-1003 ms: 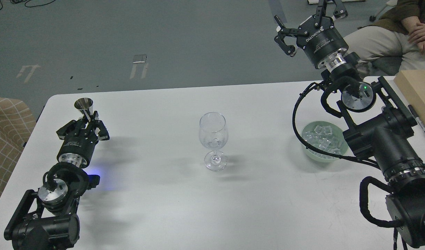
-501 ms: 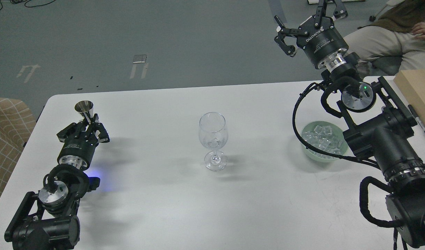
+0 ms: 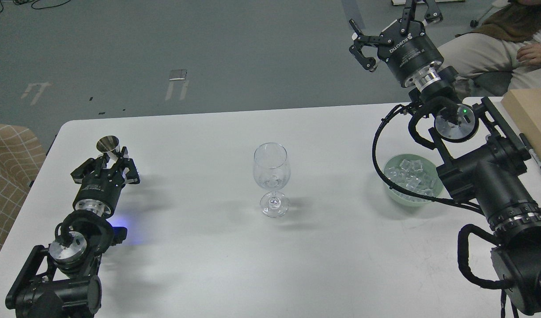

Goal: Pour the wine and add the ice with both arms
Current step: 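Lower the jigger onto the table with the left gripper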

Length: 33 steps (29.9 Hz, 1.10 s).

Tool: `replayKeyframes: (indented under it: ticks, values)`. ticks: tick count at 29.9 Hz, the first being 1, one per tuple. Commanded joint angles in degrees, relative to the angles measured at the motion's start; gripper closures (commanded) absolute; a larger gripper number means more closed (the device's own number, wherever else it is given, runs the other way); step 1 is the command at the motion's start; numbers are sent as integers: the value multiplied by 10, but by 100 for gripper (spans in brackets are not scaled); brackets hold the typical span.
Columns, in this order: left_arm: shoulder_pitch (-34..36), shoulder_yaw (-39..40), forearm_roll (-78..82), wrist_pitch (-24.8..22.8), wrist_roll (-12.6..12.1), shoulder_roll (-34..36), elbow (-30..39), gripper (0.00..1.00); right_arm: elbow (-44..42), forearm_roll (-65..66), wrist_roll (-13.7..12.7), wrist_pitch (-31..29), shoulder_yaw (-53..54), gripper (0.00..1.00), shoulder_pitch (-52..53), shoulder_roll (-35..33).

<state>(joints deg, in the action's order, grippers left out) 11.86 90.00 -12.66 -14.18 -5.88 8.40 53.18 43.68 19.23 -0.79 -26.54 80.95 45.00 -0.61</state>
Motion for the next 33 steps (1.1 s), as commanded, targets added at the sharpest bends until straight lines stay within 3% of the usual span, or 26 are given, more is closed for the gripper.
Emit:
replayKeyframes:
  ticks: [1, 23, 33]
  values:
    - [0, 0, 1, -1, 0, 0, 1, 60, 0, 0, 0, 0, 0, 0, 0, 0]
    - [0, -5, 4, -3, 0, 0, 2, 36, 1, 0, 0, 1, 1, 0, 0, 0]
    - [-1, -7, 5, -18, 2, 0, 3, 14, 1, 0, 0, 1, 1, 0, 0, 0]
